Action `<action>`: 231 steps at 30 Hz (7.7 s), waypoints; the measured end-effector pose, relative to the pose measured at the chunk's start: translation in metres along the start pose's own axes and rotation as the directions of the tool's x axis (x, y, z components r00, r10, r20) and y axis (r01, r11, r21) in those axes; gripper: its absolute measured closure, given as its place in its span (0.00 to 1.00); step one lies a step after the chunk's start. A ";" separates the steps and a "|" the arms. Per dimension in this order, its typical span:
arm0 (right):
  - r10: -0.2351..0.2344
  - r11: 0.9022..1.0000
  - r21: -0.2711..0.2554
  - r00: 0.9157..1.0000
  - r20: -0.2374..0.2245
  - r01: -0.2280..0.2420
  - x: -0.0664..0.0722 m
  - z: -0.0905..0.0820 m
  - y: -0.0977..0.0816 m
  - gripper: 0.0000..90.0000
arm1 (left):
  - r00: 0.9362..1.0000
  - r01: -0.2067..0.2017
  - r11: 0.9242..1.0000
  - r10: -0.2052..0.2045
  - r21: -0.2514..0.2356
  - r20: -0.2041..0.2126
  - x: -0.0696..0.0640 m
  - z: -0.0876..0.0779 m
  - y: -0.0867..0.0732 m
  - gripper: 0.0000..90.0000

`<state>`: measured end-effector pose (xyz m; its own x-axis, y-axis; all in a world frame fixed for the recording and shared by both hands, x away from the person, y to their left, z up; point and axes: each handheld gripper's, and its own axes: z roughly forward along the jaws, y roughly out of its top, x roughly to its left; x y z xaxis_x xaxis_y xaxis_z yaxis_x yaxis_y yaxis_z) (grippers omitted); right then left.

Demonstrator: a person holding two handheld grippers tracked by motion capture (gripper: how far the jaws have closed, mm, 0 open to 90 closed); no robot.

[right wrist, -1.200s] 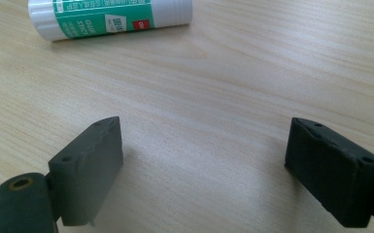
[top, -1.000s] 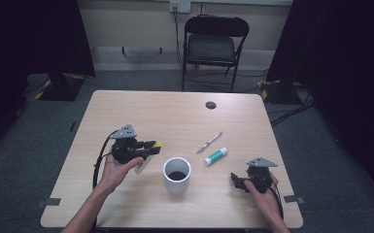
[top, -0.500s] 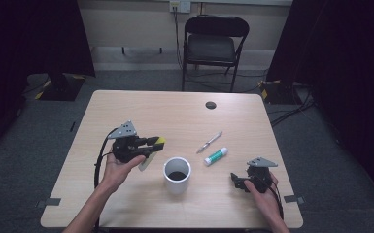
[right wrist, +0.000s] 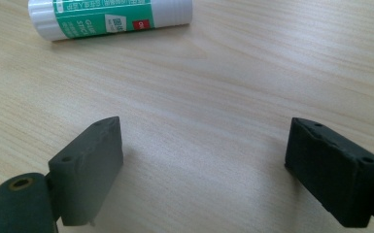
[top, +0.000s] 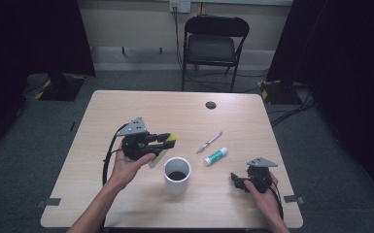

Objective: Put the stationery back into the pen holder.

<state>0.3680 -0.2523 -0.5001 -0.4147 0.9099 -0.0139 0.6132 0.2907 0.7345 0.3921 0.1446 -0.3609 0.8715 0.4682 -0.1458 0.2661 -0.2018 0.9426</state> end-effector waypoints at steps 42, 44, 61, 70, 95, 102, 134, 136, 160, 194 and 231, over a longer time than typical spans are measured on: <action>-0.006 1.000 -0.001 1.000 -0.005 0.006 0.000 0.000 0.000 0.14 | 0.996 -0.024 0.995 0.016 0.095 0.086 -0.019 0.052 -0.022 0.74; -0.007 1.000 -0.001 1.000 -0.006 0.007 0.000 0.000 0.000 0.14 | 0.996 -0.046 0.994 0.038 0.102 0.078 -0.021 0.050 -0.021 0.74; -0.008 1.000 -0.001 1.000 -0.007 0.008 0.000 0.000 0.000 0.14 | 0.997 -0.062 0.988 0.055 0.143 0.052 -0.017 0.025 -0.030 0.74; -0.008 1.000 -0.001 1.000 -0.007 0.008 0.000 0.000 0.000 0.14 | 0.999 -0.030 0.991 0.024 0.133 0.043 -0.013 0.014 -0.037 0.74; -0.008 1.000 -0.001 1.000 -0.007 0.008 0.000 -0.001 -0.001 0.14 | 0.999 0.014 0.988 -0.020 0.151 0.037 -0.004 0.008 -0.045 0.62; -0.010 1.000 -0.001 1.000 -0.008 0.010 0.000 -0.001 -0.001 0.14 | 0.999 0.032 0.989 -0.033 0.147 0.004 0.002 -0.002 -0.044 0.54; -0.010 1.000 -0.001 1.000 -0.010 0.010 0.000 -0.001 -0.001 0.14 | 0.952 0.191 0.928 -0.096 0.319 -0.292 0.065 -0.087 -0.131 0.20; -0.011 1.000 -0.001 1.000 -0.011 0.011 0.000 -0.001 -0.001 0.14 | 0.952 0.190 0.921 -0.088 0.340 -0.294 0.068 -0.086 -0.138 0.20; -0.018 1.000 0.002 0.995 -0.095 0.018 0.008 -0.002 0.006 0.24 | 0.923 0.133 0.917 0.023 0.376 -0.383 0.069 -0.076 -0.163 0.12; -0.032 0.998 -0.058 0.998 -0.059 0.029 0.026 0.047 0.088 0.26 | 0.927 0.132 0.917 0.021 0.377 -0.374 0.070 -0.076 -0.163 0.11; -0.126 0.992 -0.032 0.986 -0.111 0.124 -0.004 -0.006 0.016 0.24 | 0.926 0.134 0.915 0.021 0.380 -0.377 0.070 -0.073 -0.163 0.09</action>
<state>0.3753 -0.2529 -0.4843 -0.5606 0.8275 -0.0314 0.5356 0.3913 0.7484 0.3801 0.2731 -0.5025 0.6570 0.7539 -0.0023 0.5171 -0.4485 0.7290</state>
